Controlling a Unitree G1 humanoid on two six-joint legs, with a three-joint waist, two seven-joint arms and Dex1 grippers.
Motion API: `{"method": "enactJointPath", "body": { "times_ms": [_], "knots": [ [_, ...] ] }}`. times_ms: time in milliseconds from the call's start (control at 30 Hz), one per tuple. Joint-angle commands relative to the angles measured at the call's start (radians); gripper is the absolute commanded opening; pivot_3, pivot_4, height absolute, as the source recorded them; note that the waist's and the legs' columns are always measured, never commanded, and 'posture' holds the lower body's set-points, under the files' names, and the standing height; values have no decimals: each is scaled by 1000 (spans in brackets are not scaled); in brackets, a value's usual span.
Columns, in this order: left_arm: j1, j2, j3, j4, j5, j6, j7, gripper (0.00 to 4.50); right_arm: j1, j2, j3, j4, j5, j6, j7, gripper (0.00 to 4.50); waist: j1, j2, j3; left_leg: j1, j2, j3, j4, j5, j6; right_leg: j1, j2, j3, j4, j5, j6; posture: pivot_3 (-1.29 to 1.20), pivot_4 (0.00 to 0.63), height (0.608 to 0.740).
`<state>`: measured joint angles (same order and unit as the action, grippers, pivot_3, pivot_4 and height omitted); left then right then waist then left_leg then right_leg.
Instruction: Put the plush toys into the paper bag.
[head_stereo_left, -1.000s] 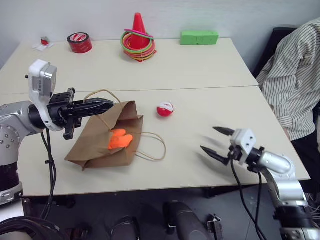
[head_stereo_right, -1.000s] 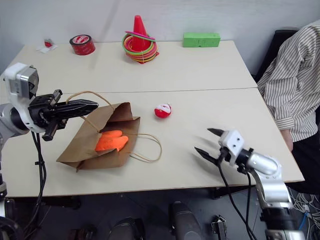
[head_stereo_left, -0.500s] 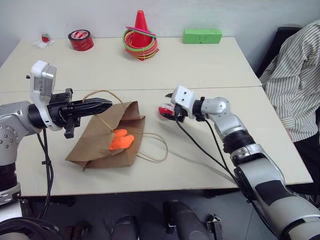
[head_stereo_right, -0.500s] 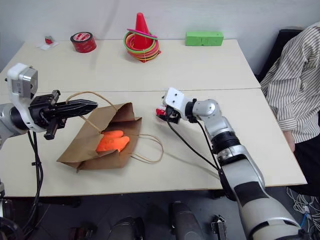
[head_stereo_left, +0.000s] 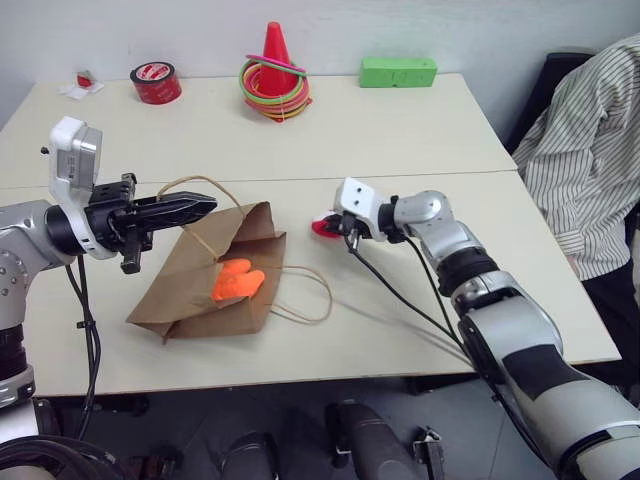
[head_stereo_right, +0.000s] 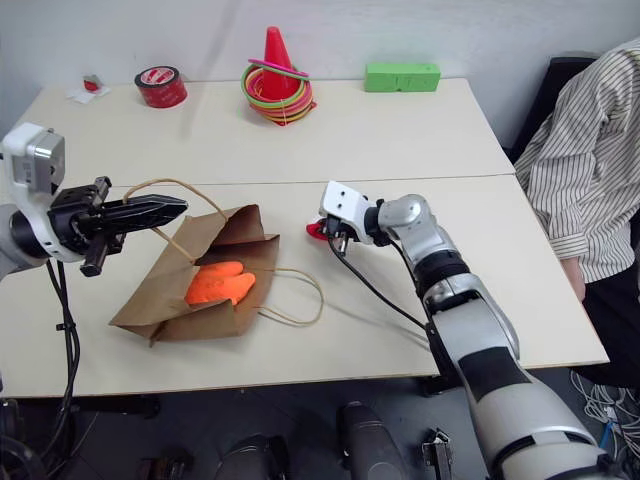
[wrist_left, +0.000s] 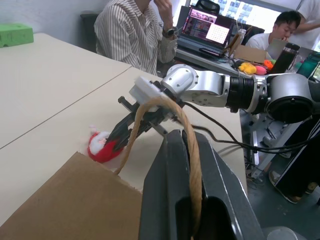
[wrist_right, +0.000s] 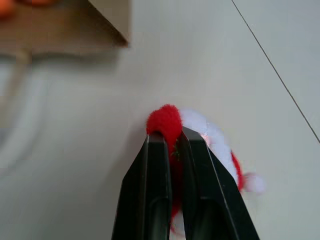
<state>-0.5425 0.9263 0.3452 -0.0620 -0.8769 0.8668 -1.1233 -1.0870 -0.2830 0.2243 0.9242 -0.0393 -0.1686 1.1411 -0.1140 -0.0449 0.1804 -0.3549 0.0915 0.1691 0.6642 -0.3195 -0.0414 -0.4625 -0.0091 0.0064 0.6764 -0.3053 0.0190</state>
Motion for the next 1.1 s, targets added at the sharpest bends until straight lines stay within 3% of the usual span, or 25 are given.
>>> {"method": "enactJointPath", "body": {
  "times_ms": [33, 167, 300, 500, 667, 800, 1100],
  "knots": [
    [-19, 30, 41, -3, -27, 2, -11, 0, 96, -25, -32, -359, 168, 139, 163, 10, 1, 0, 0, 0, 0, 0, 0, 0, 0, 0, 0, 0, 0, 0, 0, 0, 150, 740],
    [-21, 20, 43, -22, -48, 20, -10, 0, 215, 19, 25, -634, 210, 312, 123, 10, 1, 0, 0, 0, 1, 0, 1, 0, -1, 0, 0, 0, 1, 0, 0, 0, 150, 740],
    [-11, 25, 37, -44, -68, 37, -16, 0, 221, 84, 58, -631, 170, 302, 40, 10, 2, 0, 0, 0, 1, -1, 2, 0, -2, 0, 0, 0, 3, -1, -1, 0, 150, 740],
    [-14, 29, 22, -58, -81, 51, -34, 0, 67, 329, 65, -260, 88, 128, -178, 10, -10, 0, 0, 0, 1, 0, 1, 1, -2, -1, 1, 0, 3, -1, -2, 0, 150, 740],
    [-3, 16, 21, -71, -84, 46, -25, 0, 28, 410, 65, -24, 26, -47, -277, 10, -15, -1, -1, 0, 1, -1, 0, 0, -2, -1, 0, -1, 2, -2, -4, 0, 150, 740],
    [15, 9, 29, -75, -84, 40, -19, 0, 35, 453, 48, 45, 49, -90, -233, 10, -21, -1, -1, -1, 1, -1, 0, 0, -2, -1, 0, -1, 2, -2, -3, 0, 150, 740],
    [50, -5, 42, -93, -83, 26, 3, 0, 53, 436, -32, 25, 139, -48, -68, 3101, -25, -1, -1, 0, 3, -1, 0, 0, -3, -1, 1, -2, 3, -2, -4, 0, 150, 740]
  ]
}}
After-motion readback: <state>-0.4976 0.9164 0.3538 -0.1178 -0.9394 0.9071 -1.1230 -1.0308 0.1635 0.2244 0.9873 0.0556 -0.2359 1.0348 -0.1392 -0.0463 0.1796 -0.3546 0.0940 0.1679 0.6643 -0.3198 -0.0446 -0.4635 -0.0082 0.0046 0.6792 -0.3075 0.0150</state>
